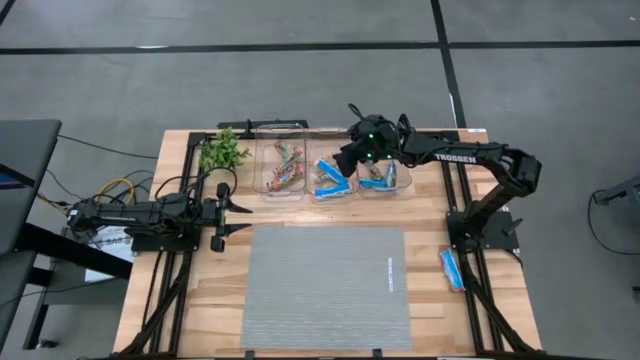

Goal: Pick and place Granola Bars by type
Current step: Put the red granola bar into the left transparent bin

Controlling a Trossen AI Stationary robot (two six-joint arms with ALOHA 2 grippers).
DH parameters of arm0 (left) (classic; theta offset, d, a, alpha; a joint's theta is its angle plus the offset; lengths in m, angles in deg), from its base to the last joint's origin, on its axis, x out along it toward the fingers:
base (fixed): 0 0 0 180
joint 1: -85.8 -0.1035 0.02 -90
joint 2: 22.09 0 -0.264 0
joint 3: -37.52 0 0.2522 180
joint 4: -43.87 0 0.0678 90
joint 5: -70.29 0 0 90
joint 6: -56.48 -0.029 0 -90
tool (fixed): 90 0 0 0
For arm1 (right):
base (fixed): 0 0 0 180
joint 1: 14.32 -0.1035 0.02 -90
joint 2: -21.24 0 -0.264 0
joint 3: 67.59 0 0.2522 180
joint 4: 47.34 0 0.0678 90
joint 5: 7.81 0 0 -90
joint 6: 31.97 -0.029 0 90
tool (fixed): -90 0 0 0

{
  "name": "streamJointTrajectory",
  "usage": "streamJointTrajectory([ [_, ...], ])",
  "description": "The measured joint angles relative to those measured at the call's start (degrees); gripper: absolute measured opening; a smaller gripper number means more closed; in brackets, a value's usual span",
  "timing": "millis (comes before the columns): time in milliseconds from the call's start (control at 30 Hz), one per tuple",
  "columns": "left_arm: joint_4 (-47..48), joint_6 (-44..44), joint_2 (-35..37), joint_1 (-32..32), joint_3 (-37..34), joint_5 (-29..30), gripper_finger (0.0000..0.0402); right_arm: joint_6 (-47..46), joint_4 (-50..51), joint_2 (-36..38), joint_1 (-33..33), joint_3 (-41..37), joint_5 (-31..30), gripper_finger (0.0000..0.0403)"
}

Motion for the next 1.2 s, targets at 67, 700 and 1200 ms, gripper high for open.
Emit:
streamJointTrajectory([
  [67, 0.0, 0.0, 0.0, 0.0, 0.0, 0.0, 0.0159, -0.6, 0.0, 0.0, 0.0, 0.0, 0.0, 0.0223],
  [700, 0.0, 0.0, 0.0, 0.0, 0.0, 0.0, 0.0159, -1.8, 7.4, 4.2, -8.8, 0.0, 23.3, 0.0255],
  [1200, 0.0, 0.0, 0.0, 0.0, 0.0, 0.0, 0.0159, -9.7, 44.6, 9.6, -32.6, 0.0, 32.4, 0.0255],
])
